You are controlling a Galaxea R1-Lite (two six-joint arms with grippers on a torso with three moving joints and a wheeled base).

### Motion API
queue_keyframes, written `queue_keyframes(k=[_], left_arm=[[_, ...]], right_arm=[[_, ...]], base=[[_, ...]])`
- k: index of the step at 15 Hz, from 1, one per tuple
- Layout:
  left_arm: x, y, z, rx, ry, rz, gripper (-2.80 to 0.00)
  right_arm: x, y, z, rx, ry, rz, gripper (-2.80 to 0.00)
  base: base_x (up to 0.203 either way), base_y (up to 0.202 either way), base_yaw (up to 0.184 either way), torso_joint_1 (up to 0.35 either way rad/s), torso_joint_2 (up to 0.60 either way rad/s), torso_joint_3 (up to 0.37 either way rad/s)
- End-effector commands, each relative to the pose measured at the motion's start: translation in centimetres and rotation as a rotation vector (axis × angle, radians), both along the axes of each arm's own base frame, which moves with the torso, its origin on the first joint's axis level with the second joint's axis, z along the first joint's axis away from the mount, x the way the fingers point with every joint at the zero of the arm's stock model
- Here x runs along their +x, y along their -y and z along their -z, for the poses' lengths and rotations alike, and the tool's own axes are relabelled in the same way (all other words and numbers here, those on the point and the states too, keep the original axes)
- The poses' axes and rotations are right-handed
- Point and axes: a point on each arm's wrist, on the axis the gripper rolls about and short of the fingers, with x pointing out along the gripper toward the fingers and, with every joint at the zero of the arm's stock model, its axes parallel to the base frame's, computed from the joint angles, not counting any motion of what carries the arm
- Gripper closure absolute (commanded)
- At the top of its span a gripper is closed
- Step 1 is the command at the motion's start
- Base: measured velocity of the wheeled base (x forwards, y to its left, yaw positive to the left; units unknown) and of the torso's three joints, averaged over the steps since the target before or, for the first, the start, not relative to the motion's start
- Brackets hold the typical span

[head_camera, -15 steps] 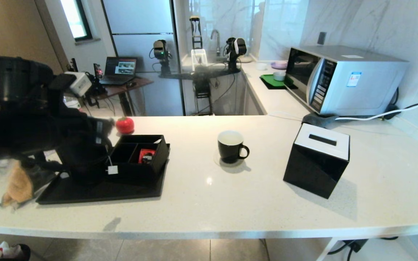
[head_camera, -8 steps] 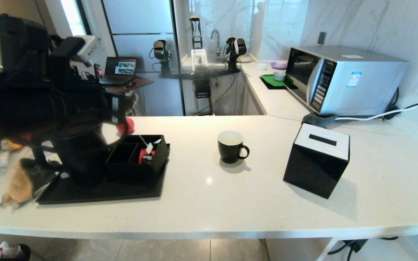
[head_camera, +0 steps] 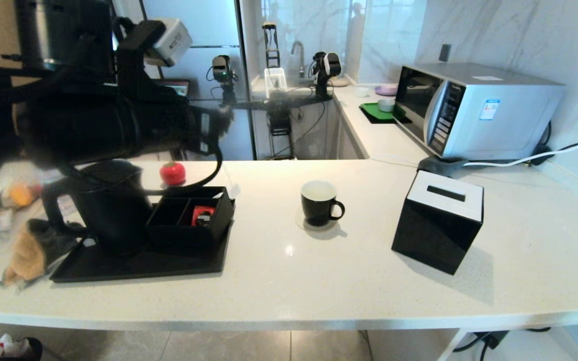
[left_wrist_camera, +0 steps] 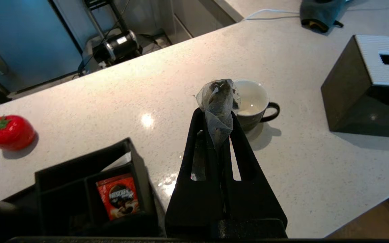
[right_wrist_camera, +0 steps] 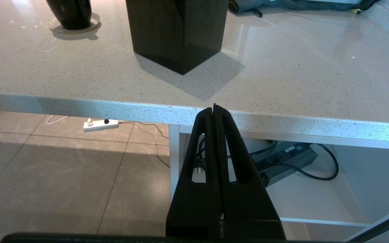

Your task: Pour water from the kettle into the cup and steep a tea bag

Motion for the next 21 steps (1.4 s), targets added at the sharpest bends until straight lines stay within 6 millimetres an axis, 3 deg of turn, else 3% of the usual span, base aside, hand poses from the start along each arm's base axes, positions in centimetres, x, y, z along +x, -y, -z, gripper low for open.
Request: queue_keyframes(k=[1, 9, 16, 21], left_arm=[[1.5, 1.4, 0.9, 0.013, -0.023, 0.016, 0.00], [6.6, 5.3, 1.1, -0.005, 0.002, 0.041, 0.00], [6.1, 5.9, 0.9, -0.006, 0.009, 0.061, 0.00], [5.4, 5.8, 0.3, -0.016, 0.022, 0.067, 0.00]], right_arm=[[0.0, 0.0, 0.0, 0.001, 0.000, -0.001, 0.00], [0.0, 0.0, 0.0, -0.009, 0.000, -0.001, 0.00], [0.0, 0.0, 0.0, -0.019, 0.003, 0.000, 0.00], [-1.0, 0.0, -3.4, -0.028, 0.086, -0.020, 0.00]], base=[[0.000, 0.000, 0.000, 0.000, 0.00, 0.000], [0.000, 0.000, 0.000, 0.000, 0.00, 0.000], [0.000, 0.000, 0.000, 0.000, 0.00, 0.000], [0.000, 0.000, 0.000, 0.000, 0.00, 0.000]])
